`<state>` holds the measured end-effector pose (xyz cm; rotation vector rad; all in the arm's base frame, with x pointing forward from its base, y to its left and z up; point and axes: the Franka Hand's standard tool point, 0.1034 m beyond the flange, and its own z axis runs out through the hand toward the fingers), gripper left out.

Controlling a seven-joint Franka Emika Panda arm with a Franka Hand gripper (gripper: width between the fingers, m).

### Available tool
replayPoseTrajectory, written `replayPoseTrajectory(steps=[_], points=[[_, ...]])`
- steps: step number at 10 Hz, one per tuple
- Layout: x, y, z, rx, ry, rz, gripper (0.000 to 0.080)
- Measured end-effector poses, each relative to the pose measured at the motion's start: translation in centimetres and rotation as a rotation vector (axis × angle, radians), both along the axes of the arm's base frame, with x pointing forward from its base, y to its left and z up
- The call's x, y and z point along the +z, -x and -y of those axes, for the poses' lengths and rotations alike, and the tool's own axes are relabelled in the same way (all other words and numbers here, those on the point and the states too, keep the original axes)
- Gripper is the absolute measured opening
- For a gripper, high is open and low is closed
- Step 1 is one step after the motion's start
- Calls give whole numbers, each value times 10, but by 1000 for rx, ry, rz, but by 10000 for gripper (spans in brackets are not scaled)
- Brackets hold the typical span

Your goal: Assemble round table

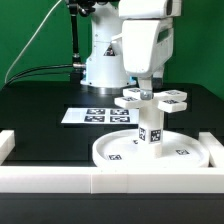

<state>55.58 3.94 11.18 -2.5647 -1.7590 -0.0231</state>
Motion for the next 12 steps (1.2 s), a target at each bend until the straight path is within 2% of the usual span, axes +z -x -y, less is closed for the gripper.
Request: replayPoseTrajectory(steps=[3, 5, 6, 7, 8, 12], points=[[-8, 0, -1, 25, 15, -9, 648], [-8, 0, -4, 29, 15, -7, 648], [-8, 0, -4, 30, 15, -8, 601], [-8, 0, -3, 28, 15, -7, 601], [-8, 0, -1, 23, 16, -7, 434], [-8, 0, -1, -65, 15, -10, 436]])
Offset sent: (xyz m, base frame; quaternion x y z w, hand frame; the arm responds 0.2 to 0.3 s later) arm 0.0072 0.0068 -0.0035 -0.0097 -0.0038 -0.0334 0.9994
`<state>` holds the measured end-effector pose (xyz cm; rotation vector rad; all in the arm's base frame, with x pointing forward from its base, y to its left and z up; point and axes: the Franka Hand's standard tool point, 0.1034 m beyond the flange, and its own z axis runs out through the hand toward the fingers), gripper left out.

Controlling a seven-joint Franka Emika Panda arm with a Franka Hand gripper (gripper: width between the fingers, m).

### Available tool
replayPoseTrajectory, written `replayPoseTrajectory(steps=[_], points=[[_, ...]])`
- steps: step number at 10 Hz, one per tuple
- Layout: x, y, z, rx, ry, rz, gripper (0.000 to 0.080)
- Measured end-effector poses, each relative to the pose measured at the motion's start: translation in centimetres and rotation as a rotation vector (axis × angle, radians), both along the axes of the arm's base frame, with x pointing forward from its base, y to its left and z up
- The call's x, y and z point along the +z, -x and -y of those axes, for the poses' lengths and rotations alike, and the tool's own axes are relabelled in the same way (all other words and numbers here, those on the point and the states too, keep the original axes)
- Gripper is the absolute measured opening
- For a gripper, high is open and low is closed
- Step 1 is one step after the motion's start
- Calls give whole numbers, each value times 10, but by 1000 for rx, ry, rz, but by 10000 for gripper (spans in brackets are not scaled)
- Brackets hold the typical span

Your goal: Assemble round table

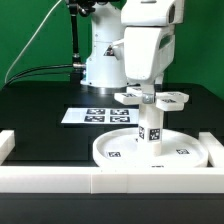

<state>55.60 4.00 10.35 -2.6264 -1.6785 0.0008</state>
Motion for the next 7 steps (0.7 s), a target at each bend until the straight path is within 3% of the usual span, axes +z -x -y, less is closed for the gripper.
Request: replayPoseTrajectory(steps=[3, 5, 7], points=[[-1, 1, 2, -503, -30, -26, 437], [-1, 1, 2, -709, -58, -41, 439], [-1, 1, 2, -853, -57, -47, 439]])
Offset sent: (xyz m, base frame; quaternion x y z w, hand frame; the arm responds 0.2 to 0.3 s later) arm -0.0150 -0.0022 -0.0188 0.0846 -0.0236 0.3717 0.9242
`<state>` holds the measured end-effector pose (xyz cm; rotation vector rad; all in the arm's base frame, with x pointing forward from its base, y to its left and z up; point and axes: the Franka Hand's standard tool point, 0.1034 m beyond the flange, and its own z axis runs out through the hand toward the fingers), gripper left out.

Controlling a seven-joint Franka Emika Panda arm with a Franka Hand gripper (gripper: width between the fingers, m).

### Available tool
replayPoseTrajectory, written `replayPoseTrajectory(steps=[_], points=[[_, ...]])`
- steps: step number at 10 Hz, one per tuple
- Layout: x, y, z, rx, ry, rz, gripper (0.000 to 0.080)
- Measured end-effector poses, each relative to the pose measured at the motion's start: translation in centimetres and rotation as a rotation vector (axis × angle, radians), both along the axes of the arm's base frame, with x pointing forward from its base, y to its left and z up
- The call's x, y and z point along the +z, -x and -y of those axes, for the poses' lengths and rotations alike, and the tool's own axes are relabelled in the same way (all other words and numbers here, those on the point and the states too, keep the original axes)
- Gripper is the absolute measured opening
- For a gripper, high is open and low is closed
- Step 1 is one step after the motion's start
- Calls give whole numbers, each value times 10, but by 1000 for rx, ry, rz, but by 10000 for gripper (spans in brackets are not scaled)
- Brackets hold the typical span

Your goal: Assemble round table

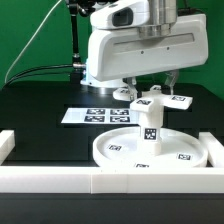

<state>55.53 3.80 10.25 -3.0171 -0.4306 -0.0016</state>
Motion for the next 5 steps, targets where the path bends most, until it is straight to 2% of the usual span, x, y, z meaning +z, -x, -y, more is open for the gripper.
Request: replayPoseTrajectory(steps=[1, 5], points=[[0, 0, 0, -23, 0, -2, 439], [-1, 1, 2, -549, -42, -11, 439]])
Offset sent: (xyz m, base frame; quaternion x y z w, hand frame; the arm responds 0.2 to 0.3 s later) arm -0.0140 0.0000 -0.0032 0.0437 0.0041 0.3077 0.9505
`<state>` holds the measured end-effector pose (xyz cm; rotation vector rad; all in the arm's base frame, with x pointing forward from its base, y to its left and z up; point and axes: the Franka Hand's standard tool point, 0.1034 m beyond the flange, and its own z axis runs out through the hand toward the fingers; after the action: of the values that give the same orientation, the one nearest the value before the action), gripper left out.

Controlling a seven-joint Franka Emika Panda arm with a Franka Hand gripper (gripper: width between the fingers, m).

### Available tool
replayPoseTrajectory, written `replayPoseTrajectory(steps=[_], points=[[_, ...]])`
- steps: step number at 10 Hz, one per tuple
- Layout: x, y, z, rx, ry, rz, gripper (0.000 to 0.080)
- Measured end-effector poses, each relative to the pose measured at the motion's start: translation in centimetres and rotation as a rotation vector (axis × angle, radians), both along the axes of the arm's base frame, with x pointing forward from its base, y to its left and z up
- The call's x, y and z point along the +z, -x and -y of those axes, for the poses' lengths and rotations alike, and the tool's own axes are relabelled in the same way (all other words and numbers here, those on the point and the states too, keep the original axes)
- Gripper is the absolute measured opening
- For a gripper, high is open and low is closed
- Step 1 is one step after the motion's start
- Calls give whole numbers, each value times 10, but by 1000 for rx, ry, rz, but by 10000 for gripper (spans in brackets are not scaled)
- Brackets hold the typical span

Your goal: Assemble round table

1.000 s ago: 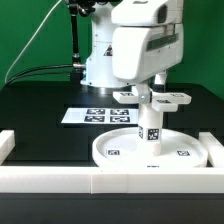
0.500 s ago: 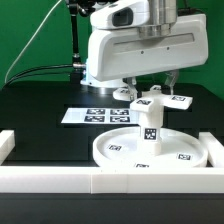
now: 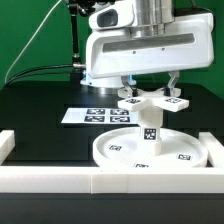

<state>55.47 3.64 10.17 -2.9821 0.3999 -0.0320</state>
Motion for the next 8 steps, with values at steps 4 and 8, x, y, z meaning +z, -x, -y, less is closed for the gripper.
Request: replayPoseTrajectory(steps=[4, 8], points=[[0, 1, 0, -452, -22, 2, 439], [1, 0, 0, -695, -40, -27, 439]])
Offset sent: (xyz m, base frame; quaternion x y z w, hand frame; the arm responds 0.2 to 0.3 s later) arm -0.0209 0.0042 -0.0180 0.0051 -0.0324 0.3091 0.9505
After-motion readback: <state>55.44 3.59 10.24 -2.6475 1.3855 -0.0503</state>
